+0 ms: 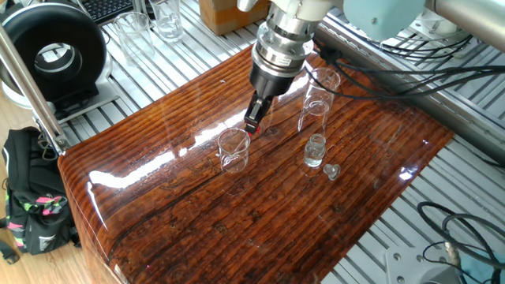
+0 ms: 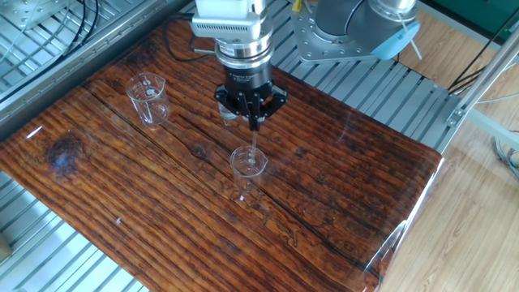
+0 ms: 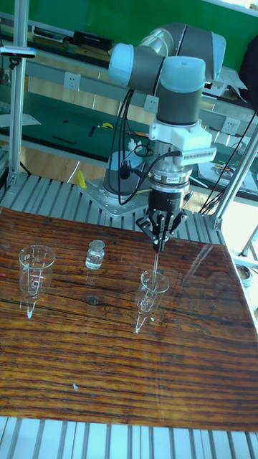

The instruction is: Transfer liquid using a dropper

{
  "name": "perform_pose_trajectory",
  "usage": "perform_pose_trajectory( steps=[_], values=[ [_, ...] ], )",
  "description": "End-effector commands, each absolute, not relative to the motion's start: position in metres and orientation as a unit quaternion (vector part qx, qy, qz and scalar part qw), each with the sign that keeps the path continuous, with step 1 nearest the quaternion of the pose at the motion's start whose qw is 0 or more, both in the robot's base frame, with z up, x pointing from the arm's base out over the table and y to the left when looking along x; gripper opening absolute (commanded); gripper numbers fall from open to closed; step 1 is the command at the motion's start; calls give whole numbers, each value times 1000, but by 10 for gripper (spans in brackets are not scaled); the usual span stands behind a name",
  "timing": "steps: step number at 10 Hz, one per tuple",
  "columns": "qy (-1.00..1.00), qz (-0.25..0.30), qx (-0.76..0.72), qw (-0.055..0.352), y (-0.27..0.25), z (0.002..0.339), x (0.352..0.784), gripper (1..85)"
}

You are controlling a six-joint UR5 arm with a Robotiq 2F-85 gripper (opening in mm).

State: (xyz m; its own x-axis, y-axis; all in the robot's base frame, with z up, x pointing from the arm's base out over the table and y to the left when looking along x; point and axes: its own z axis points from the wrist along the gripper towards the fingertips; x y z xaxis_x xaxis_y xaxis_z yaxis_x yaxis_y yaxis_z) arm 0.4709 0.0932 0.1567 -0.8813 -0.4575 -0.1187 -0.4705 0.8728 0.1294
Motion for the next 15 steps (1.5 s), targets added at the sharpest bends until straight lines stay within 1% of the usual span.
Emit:
perform_pose_trajectory(
  steps=[1,2,3,5,7,15],
  values=[
    [970,65,-234,14,93,161,467,20],
    [973,59,-223,5,93,166,464,20],
    [971,69,-227,33,102,166,477,20],
    [971,65,-226,37,102,167,481,20],
    [972,60,-224,31,100,165,479,20],
    [973,63,-222,31,104,161,483,20]
  ],
)
